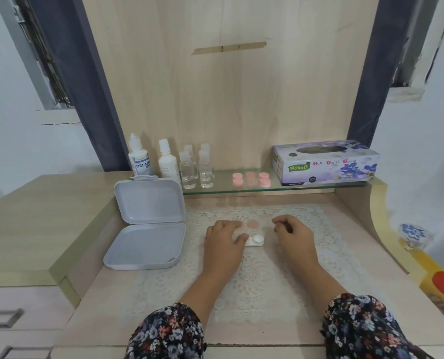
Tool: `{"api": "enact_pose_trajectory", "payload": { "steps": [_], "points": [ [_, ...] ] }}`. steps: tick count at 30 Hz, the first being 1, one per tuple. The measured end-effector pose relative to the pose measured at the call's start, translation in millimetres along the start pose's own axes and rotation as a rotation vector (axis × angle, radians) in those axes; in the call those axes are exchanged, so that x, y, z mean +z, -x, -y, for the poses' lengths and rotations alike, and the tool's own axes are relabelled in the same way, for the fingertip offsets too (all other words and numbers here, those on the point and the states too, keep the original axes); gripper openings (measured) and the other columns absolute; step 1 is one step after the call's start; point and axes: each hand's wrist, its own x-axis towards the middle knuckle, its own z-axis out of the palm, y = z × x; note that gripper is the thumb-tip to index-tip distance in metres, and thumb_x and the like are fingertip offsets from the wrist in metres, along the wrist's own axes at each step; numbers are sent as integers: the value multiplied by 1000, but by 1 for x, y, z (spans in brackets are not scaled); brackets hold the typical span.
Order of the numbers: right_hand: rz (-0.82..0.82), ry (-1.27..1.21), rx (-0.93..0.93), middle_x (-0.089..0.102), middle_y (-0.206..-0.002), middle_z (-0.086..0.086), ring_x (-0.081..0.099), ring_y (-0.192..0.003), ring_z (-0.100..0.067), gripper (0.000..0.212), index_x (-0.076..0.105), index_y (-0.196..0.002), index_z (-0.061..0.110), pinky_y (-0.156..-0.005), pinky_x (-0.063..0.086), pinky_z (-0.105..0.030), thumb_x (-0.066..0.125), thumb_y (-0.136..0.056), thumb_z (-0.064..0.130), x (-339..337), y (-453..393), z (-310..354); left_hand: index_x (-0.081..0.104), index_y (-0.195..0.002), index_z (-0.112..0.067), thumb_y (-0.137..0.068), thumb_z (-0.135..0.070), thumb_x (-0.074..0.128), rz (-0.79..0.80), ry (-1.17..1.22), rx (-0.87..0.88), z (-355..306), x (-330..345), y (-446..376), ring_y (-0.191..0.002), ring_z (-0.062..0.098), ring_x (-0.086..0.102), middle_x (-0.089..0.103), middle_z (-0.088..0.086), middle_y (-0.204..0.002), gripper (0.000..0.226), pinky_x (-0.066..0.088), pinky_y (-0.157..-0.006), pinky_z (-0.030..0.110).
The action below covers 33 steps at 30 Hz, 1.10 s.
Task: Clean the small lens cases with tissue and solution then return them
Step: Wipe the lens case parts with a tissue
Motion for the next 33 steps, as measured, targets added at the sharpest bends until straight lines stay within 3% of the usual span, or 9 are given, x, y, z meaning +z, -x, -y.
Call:
{"api": "enact_pose_trajectory", "payload": {
  "steps": [4, 8, 12, 15, 17, 20, 23, 25, 33],
  "points": [
    [-161, -104, -67, 64, -88, 8, 56, -73, -5, 21, 67, -92, 27, -62, 44, -22, 51, -93, 14, -3, 2, 7, 68, -107, -20, -93, -23, 58, -128, 88, 142, -25, -6, -16, -104, 9, 42, 60, -6, -110, 17, 31, -87, 20],
    [-210, -96, -183, 61, -83, 13, 54, -77, 0, 18, 65, -91, 28, -66, 39, -16, 54, -93, 14, -15, -13, 27, 68, -89, -14, -94, -19, 55, -131, 101, 258, -61, -7, -52, -95, 19, 49, 64, -1, -95, 14, 40, -84, 32],
    [-352, 8, -347, 63, -89, 6, 54, -83, -10, 18, 71, -98, 15, -76, 40, -23, 54, -92, 12, -38, -52, 59, 60, -74, -16, -92, -21, 50, -112, 130, 300, -93, 0, -87, -88, 22, 53, 65, 0, -83, 22, 43, -77, 38],
    [-410, 200, -403, 69, -99, -1, 58, -91, -18, 26, 74, -100, 13, -83, 46, -31, 50, -89, 14, -57, -99, 76, 61, -77, -2, -92, -14, 55, -91, 146, 307, -114, 6, -105, -84, 26, 53, 62, 9, -81, 20, 42, -72, 40],
    [-383, 343, -342, 70, -101, -7, 62, -93, -27, 28, 74, -101, 13, -82, 50, -37, 49, -87, 14, -68, -127, 82, 65, -88, -1, -92, -13, 58, -52, 192, 284, -119, 13, -112, -88, 30, 57, 66, 13, -90, 15, 44, -77, 41],
    [-228, 500, -155, 71, -80, -13, 65, -80, -30, 25, 75, -92, 9, -67, 49, -32, 52, -83, 6, -78, -162, 85, 71, -97, -7, -91, -19, 59, -29, 252, 267, -119, 22, -117, -90, 31, 63, 72, 14, -95, 18, 49, -79, 41],
    [-124, 749, -12, 59, -65, -8, 57, -67, -27, 12, 69, -82, 4, -58, 40, -28, 65, -84, 15, -77, -192, 88, 73, -97, -4, -93, -18, 59, -58, 293, 254, -117, 28, -120, -90, 31, 65, 72, 17, -95, 20, 48, -82, 41],
    [-92, 870, 31, 50, -63, -5, 50, -59, -23, 23, 57, -71, 6, -56, 37, -27, 66, -86, 21, -74, -204, 88, 73, -99, -3, -93, -16, 60, -78, 304, 255, -116, 29, -121, -84, 26, 64, 72, 17, -95, 19, 48, -82, 41],
    [11, 985, 22, 45, -68, -5, 50, -79, -30, 25, 41, -66, 11, -73, 40, -35, 48, -90, 9, -70, -214, 86, 74, -100, -5, -92, -17, 62, -130, 319, 275, -114, 34, -120, -88, 30, 66, 73, 14, -93, 18, 52, -81, 43]
  ]
}}
